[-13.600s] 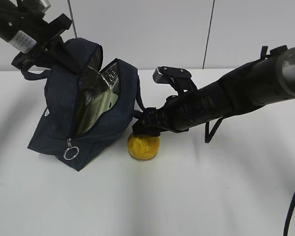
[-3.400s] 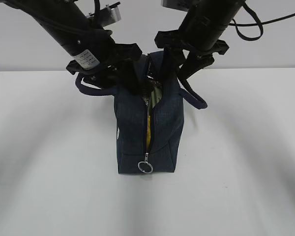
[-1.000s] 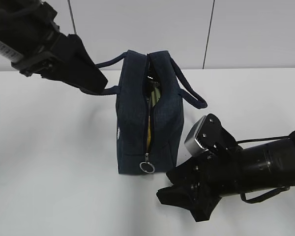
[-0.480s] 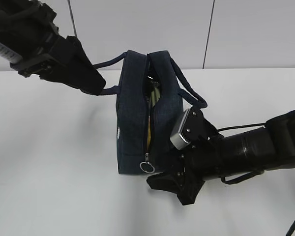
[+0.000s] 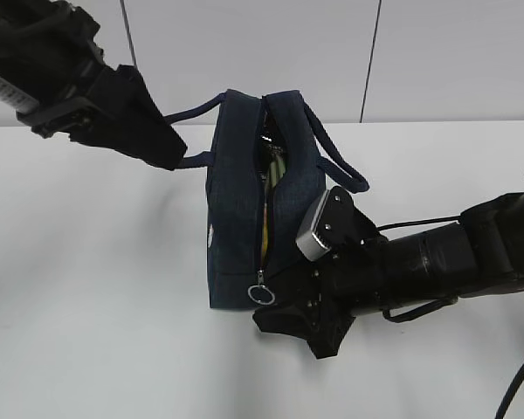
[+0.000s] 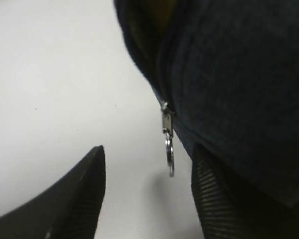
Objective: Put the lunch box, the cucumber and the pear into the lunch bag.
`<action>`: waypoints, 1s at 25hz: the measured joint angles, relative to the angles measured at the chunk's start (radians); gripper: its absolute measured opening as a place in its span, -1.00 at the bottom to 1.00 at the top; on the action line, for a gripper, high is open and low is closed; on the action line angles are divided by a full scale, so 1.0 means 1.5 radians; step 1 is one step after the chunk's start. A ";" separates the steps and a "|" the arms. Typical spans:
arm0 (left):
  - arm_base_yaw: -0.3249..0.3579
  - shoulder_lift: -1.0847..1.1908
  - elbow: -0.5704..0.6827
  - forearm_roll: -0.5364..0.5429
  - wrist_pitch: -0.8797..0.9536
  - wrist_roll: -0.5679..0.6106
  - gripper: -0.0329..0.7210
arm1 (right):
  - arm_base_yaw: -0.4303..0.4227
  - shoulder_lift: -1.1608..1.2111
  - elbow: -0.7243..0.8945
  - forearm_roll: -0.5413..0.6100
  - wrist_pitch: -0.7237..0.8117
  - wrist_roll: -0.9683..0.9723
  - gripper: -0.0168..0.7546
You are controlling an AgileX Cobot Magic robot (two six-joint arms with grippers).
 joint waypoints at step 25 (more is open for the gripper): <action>0.000 0.000 0.000 0.000 -0.001 0.000 0.23 | 0.000 0.000 -0.013 0.000 -0.008 0.006 -0.89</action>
